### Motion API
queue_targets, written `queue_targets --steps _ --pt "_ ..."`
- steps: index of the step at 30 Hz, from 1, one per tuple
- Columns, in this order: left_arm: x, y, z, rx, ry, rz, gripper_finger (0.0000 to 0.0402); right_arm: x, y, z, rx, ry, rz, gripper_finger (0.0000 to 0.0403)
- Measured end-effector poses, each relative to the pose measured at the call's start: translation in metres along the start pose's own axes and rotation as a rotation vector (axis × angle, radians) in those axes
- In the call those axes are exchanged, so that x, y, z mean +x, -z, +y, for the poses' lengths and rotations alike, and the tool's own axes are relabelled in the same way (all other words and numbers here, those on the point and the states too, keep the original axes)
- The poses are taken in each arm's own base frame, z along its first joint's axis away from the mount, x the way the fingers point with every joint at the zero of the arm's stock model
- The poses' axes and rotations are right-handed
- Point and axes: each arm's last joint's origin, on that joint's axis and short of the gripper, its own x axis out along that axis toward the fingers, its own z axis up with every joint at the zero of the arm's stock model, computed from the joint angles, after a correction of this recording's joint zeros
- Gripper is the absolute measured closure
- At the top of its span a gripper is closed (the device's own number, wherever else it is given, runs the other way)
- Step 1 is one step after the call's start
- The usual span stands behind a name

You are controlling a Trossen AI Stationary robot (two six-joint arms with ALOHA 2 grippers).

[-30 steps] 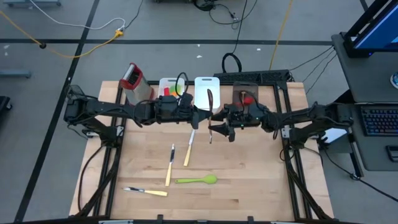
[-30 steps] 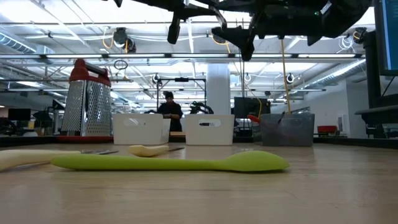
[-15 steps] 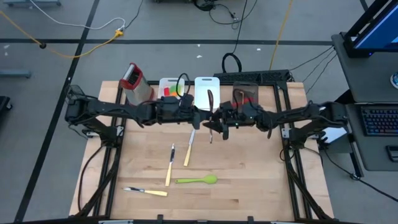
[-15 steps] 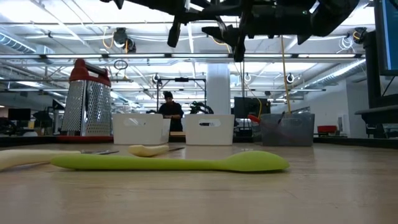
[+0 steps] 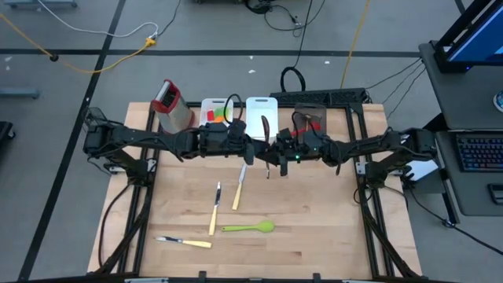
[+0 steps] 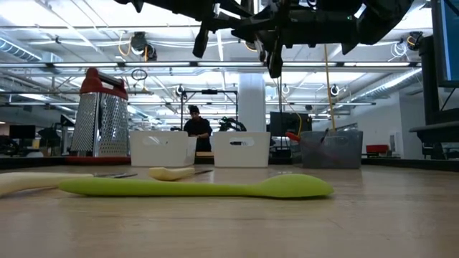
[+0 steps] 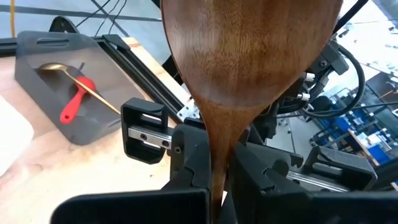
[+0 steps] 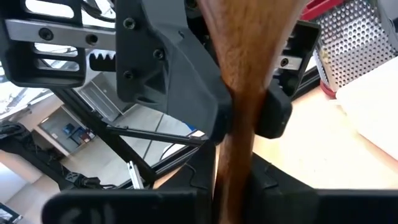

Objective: Pick & Place Kitchen Items
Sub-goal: Put the brown serving spoon into the black bin

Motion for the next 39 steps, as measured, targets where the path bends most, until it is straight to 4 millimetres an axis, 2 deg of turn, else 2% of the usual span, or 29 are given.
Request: queue_targets --steps 13,16,24,29,34,39 --pt "0.0 -0.001 0.001 0.016 -0.004 0.0 0.0365 0.0 0.0 0.0 -0.002 0.001 0.0 0.0381" --pt "0.0 -0.001 0.001 0.04 -0.005 -0.001 0.0338 0.0 0.0 0.0 -0.008 0.0 -0.002 0.0381" --pt "-0.001 -0.001 0.0 0.052 -0.006 0.0 0.0225 0.0 -0.001 -0.001 0.013 0.003 -0.004 0.0381" --pt "-0.005 -0.004 -0.003 0.077 0.001 -0.007 0.0172 -0.001 -0.004 -0.005 0.03 0.02 -0.011 0.0381" --pt "-0.016 -0.009 -0.006 0.186 -0.008 0.004 0.0144 -0.003 -0.007 -0.015 0.057 0.063 -0.004 0.0381" --pt "-0.035 -0.012 -0.007 0.256 -0.064 0.077 0.0139 -0.009 -0.012 -0.029 0.111 0.107 0.025 0.0381"
